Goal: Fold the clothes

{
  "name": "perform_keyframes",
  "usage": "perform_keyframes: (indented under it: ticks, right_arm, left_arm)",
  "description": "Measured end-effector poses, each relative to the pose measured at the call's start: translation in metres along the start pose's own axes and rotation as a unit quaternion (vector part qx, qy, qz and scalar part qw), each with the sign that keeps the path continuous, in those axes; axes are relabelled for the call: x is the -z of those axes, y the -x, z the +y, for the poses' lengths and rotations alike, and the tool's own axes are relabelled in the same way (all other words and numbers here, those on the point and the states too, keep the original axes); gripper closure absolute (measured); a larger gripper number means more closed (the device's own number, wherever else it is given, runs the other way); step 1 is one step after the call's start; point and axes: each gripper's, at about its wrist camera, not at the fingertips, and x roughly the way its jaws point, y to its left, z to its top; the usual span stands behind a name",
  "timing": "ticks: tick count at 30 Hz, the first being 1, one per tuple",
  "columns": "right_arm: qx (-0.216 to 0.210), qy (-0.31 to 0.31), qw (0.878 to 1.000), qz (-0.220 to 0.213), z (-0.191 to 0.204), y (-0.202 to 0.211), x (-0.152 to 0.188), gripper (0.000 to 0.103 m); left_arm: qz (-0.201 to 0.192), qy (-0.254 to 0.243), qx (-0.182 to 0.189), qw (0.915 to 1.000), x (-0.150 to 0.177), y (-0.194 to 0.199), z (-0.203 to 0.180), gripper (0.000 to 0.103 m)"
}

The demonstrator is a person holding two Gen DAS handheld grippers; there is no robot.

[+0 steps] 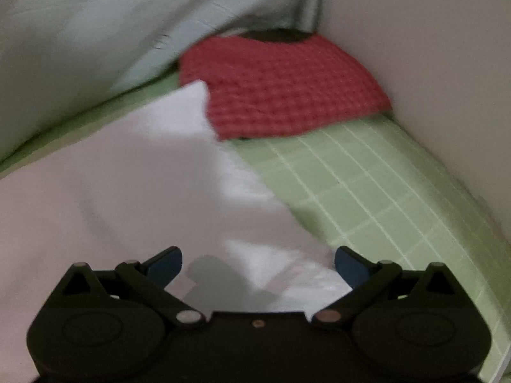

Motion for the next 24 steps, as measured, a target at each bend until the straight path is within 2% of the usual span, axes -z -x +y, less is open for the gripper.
perform_keyframes:
  ticks: [3, 5, 10, 14, 16, 18, 19, 20, 24]
  right_arm:
    - [0.01, -0.011, 1.0, 0.013, -0.013, -0.014, 0.002, 0.0]
    - [-0.001, -0.025, 1.0, 0.013, -0.019, -0.018, 0.002, 0.0]
    - [-0.01, -0.035, 0.999, 0.009, -0.023, -0.023, 0.004, 0.0]
    - [-0.021, -0.018, 1.0, 0.01, -0.018, -0.02, 0.006, 0.002]
    - [-0.035, -0.002, 0.999, 0.014, -0.014, -0.015, 0.003, 0.015]
    - [-0.054, 0.016, 0.998, 0.017, -0.009, -0.01, 0.0, 0.046]
    - [-0.064, 0.026, 0.997, 0.018, -0.005, -0.007, -0.001, 0.055]
    - [-0.07, 0.034, 0.997, 0.019, -0.001, -0.004, -0.001, 0.072]
    - [-0.04, 0.091, 0.995, 0.008, 0.024, 0.009, -0.002, 0.081]
  left_arm:
    - [-0.001, -0.013, -0.001, 0.9999, 0.0, 0.002, -0.006, 0.03]
    - [-0.005, -0.015, 0.0, 0.9999, -0.001, 0.003, -0.011, 0.029]
    - [-0.008, 0.008, 0.012, 0.9999, -0.002, 0.007, -0.003, 0.028]
    - [-0.012, 0.022, 0.017, 0.9995, -0.002, 0.012, 0.001, 0.028]
    - [-0.019, 0.024, 0.022, 0.9993, -0.001, 0.017, 0.002, 0.028]
    - [-0.026, 0.024, 0.027, 0.999, 0.001, 0.021, 0.003, 0.028]
    - [-0.03, 0.023, 0.029, 0.9989, 0.002, 0.023, 0.003, 0.028]
    - [-0.033, 0.02, 0.031, 0.9988, 0.004, 0.025, 0.003, 0.028]
    - [-0.051, 0.016, 0.044, 0.9976, 0.008, 0.04, 0.008, 0.028]
